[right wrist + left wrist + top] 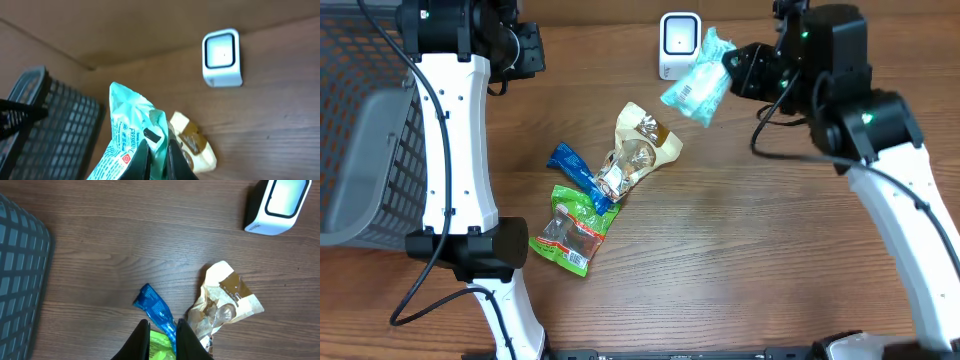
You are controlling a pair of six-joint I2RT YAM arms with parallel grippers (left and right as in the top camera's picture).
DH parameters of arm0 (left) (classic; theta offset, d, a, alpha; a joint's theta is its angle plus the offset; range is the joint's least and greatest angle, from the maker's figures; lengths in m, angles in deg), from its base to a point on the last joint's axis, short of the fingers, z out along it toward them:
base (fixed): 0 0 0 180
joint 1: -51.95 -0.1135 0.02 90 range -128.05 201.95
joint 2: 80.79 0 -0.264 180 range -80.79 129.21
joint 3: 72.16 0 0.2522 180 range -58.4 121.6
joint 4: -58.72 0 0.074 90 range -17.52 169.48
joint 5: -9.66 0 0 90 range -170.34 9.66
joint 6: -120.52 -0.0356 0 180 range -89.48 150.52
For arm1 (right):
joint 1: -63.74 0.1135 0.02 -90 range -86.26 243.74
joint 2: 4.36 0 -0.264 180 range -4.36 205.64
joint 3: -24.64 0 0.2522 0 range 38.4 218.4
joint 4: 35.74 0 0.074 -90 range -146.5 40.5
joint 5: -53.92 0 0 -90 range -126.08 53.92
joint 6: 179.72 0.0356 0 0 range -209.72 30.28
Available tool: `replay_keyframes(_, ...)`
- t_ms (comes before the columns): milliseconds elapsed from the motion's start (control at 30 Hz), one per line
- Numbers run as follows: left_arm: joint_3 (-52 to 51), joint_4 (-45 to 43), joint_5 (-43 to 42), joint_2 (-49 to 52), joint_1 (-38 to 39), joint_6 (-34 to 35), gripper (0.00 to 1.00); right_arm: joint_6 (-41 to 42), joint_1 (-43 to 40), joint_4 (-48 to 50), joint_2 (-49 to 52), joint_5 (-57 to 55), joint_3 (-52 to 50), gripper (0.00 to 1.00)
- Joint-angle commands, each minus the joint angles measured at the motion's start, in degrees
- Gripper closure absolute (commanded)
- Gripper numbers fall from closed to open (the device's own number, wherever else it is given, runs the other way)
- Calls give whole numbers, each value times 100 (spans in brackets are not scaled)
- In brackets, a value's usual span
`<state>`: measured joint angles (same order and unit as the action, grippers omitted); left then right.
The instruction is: Scan the item barcode
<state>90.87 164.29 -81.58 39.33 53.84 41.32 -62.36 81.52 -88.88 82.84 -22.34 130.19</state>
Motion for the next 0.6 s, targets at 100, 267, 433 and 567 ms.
replay_keyframes(100,-2,-46,20,52,48,59,89,308,485,131,-149,-1257,127,96)
replay_keyframes(267,-2,-59,17,52,52,61,89,402,542,-170,-146,-2184,122,96)
replay_keyframes(433,-2,-63,17,52,55,61,92,2476,529,-1056,-131,-3617,-529,96)
replay_keyframes(567,-2,-70,17,52,55,63,93,3842,529,-573,-129,-3460,-1740,96)
